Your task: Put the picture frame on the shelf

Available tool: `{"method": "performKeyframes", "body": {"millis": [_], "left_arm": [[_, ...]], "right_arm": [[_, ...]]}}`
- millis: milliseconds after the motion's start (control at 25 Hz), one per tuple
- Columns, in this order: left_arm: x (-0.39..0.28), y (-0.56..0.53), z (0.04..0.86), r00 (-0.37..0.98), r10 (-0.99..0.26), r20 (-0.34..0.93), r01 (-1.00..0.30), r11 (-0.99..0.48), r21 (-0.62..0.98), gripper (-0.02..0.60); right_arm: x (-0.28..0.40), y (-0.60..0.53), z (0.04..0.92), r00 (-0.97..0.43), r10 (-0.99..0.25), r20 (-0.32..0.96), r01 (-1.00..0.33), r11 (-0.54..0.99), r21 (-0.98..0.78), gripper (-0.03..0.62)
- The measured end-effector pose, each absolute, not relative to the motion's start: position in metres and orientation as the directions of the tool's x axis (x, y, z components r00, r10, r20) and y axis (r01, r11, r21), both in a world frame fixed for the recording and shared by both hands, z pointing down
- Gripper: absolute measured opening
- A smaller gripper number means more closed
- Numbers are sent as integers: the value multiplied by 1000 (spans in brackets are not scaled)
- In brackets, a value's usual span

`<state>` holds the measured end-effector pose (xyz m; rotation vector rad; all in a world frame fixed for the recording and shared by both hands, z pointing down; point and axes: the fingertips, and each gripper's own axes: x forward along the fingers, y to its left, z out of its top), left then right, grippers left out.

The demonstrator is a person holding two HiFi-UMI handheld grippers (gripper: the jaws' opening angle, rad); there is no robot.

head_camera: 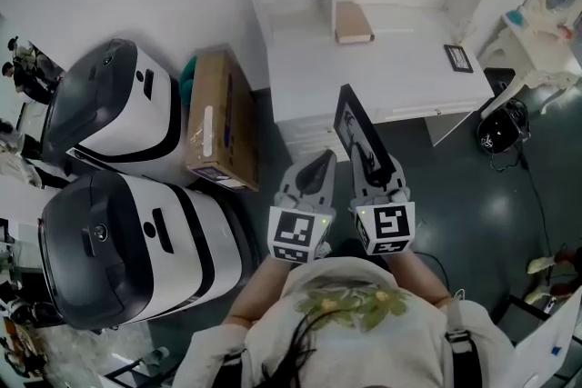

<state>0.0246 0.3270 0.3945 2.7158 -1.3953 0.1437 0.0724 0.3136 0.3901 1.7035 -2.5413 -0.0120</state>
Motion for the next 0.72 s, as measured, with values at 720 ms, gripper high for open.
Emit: {"method": "performKeyframes", "body": {"millis": [720], "left_arm": [[15,279,418,606,-781,152,-795,-603,67,28]], "right_arm": [[59,271,412,-358,-928,101,-931,364,40,35]]}}
